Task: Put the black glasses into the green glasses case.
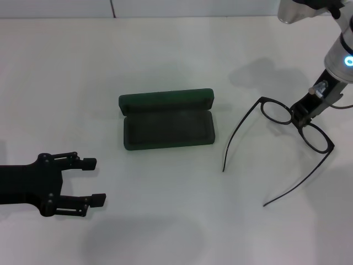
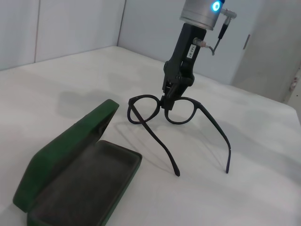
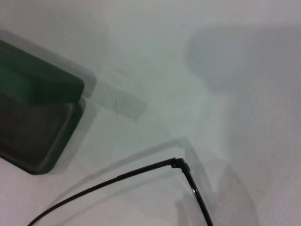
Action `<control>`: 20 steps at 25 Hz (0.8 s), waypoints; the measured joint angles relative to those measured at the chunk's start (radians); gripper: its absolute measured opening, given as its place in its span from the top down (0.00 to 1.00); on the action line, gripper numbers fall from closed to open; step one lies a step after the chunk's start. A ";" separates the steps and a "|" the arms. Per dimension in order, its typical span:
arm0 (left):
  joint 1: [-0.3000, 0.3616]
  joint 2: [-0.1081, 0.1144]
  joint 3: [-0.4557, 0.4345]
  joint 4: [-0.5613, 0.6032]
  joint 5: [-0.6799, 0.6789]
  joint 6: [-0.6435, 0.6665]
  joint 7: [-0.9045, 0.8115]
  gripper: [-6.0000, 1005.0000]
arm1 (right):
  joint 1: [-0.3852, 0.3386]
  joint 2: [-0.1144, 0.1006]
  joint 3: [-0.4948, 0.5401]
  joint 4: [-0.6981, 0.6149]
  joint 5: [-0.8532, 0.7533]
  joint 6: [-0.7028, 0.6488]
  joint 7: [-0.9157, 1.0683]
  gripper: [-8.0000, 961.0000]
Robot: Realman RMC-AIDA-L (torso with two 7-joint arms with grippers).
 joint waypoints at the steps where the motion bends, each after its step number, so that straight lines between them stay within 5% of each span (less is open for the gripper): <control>1: 0.000 0.000 0.000 0.000 0.000 0.000 -0.002 0.14 | -0.001 -0.001 -0.001 0.000 0.000 -0.002 -0.001 0.90; 11: 0.002 0.000 0.000 0.000 0.000 0.004 -0.005 0.14 | -0.026 -0.013 0.011 -0.064 0.005 -0.047 -0.020 0.92; 20: 0.002 -0.010 -0.005 0.000 -0.003 0.023 -0.016 0.14 | -0.099 -0.044 0.227 -0.189 0.085 -0.190 -0.150 0.96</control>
